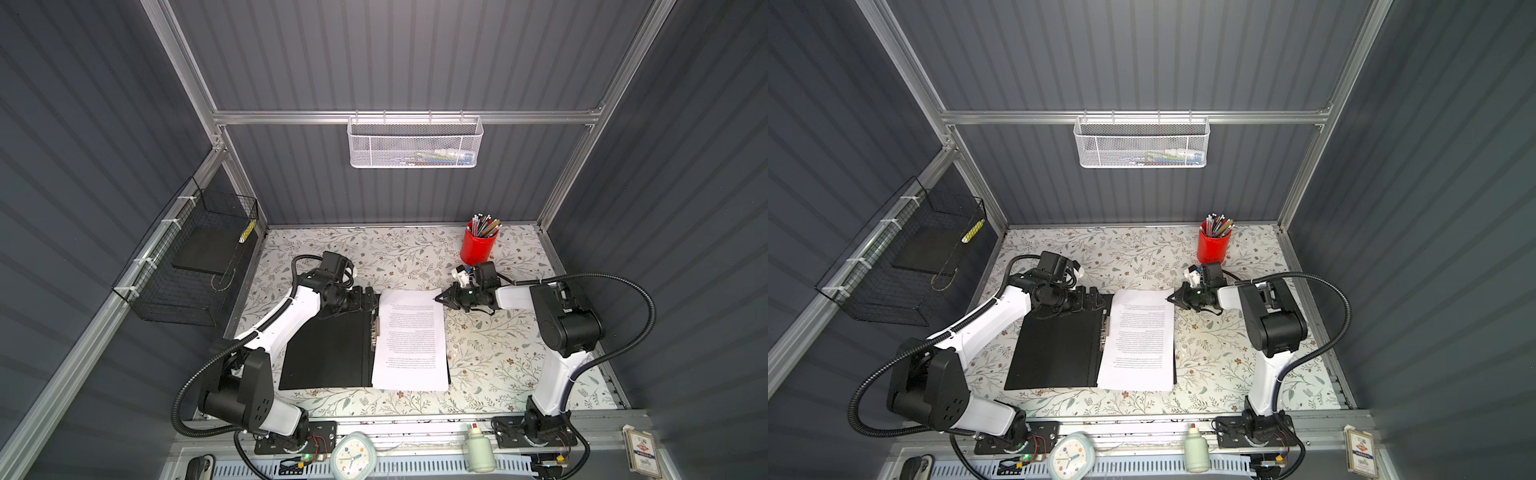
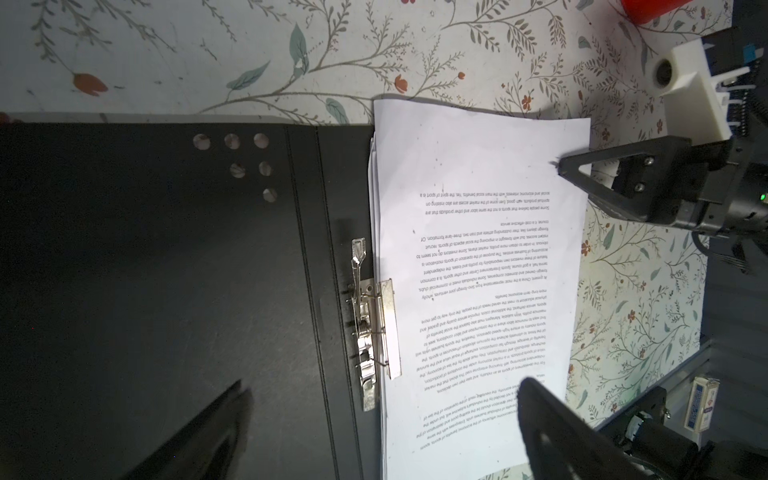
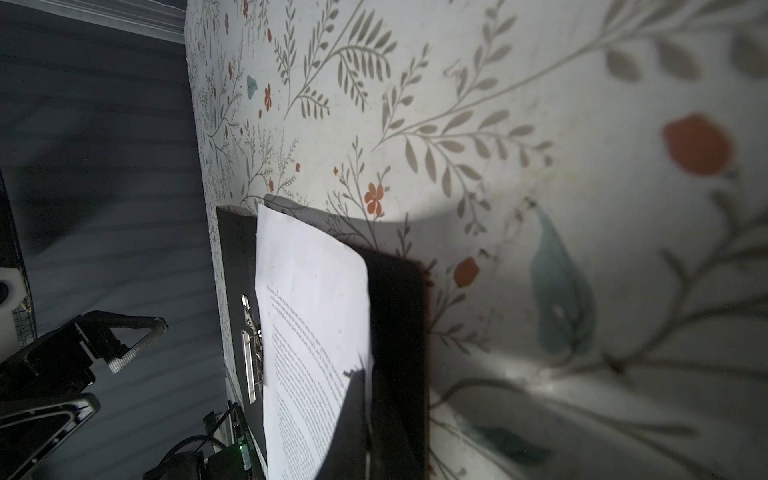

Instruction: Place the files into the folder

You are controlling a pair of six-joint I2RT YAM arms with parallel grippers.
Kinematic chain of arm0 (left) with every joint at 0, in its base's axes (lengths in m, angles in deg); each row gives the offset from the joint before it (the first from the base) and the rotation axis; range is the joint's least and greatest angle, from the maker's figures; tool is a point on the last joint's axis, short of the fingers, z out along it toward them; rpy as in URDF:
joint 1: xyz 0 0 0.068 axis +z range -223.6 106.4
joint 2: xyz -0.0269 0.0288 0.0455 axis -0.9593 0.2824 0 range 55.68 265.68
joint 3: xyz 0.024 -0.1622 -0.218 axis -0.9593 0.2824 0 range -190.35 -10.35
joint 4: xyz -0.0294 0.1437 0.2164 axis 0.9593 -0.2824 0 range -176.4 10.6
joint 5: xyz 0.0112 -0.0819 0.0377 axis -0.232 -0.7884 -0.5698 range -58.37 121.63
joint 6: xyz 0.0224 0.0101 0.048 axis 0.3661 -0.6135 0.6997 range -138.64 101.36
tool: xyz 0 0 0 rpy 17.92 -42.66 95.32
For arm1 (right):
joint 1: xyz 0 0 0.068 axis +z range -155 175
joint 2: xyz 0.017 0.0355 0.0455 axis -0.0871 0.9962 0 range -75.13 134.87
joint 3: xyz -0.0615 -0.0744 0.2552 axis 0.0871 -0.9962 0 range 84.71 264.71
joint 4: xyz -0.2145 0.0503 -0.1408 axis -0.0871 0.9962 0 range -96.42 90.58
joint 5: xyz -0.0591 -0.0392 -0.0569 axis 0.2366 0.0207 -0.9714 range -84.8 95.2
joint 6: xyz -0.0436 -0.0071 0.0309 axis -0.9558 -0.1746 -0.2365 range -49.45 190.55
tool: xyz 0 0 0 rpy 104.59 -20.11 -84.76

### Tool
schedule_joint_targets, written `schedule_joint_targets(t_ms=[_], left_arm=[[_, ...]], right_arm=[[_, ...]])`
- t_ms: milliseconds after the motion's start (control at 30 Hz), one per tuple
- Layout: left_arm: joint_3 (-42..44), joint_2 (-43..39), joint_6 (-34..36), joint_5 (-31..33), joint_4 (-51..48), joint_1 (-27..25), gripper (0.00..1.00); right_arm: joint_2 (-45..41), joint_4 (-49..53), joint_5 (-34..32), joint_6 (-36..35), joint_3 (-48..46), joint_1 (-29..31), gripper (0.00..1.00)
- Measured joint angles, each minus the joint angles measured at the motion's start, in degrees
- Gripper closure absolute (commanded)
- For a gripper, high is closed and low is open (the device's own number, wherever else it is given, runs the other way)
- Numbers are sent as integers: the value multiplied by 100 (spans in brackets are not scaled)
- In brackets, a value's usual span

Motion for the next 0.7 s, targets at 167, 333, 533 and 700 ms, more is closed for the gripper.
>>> schedule_joint_targets(t_ms=[167, 333, 533, 700], left_arm=[[2, 0, 2, 0, -9, 0, 0], [2, 0, 2, -2, -9, 0, 0], [2, 0, 2, -2, -9, 0, 0], [2, 0, 15, -2, -9, 0, 0]], right_arm=[[0, 24, 105, -46, 81, 15, 97], [0, 11, 151, -48, 203, 44, 97], [44, -42, 186, 48, 367, 96, 97], [153, -92, 201, 59, 457, 136, 95]])
